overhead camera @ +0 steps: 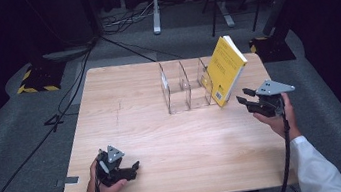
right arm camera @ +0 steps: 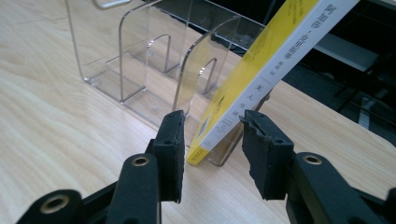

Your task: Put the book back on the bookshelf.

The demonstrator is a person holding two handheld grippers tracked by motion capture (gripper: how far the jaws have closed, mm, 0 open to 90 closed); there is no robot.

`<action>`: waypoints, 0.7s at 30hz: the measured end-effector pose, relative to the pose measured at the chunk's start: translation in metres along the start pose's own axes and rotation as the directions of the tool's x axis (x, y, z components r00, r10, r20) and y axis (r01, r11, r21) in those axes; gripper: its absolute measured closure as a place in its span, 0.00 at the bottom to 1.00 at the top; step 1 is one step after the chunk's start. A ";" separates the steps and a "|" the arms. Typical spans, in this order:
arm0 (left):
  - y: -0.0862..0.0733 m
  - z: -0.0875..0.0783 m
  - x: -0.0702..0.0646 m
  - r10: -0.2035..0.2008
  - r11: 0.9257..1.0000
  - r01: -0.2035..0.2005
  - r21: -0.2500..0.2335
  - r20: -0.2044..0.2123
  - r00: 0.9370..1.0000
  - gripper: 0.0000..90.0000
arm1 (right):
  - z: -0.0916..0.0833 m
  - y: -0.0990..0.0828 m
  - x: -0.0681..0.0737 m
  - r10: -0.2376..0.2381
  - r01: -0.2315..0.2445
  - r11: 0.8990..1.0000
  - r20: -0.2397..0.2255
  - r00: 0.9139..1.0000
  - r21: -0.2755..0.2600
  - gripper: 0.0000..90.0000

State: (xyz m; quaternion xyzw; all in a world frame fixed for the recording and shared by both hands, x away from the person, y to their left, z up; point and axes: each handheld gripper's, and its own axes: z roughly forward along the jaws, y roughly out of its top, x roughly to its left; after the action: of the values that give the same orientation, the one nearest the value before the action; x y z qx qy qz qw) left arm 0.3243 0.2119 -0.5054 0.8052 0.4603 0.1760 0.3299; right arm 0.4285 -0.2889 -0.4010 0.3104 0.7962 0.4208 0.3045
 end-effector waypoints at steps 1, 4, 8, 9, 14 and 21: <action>0.000 0.000 0.000 0.006 1.000 -0.006 0.001 -0.001 1.000 0.16 | -0.001 0.000 0.001 -0.001 0.001 1.000 -0.007 1.000 0.005 0.65; 0.000 0.000 0.000 0.000 1.000 0.000 0.000 0.000 1.000 0.16 | -0.007 -0.002 0.004 -0.015 0.015 1.000 -0.019 1.000 0.020 0.62; 0.000 0.000 0.000 0.000 1.000 0.000 0.000 0.000 1.000 0.16 | -0.013 -0.004 0.007 -0.016 0.017 0.999 -0.045 0.999 0.033 0.57; 0.000 0.000 0.000 0.000 1.000 0.000 -0.002 -0.001 1.000 0.16 | -0.015 -0.005 0.008 -0.023 0.025 0.999 -0.047 0.999 0.037 0.55; 0.000 0.000 0.000 0.002 1.000 -0.002 0.003 0.005 1.000 0.16 | -0.020 -0.009 0.015 -0.058 0.064 0.995 -0.074 0.996 0.075 0.51; 0.000 0.000 0.000 0.002 1.000 -0.002 0.002 0.004 1.000 0.16 | -0.024 -0.015 0.024 -0.100 0.113 0.987 -0.119 0.988 0.114 0.46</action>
State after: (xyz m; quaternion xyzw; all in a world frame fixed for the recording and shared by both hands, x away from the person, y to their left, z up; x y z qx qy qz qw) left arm 0.3249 0.2118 -0.5055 0.8061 0.4592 0.1744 0.3301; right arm 0.3916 -0.2889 -0.4081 0.2609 0.8514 0.3721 0.2618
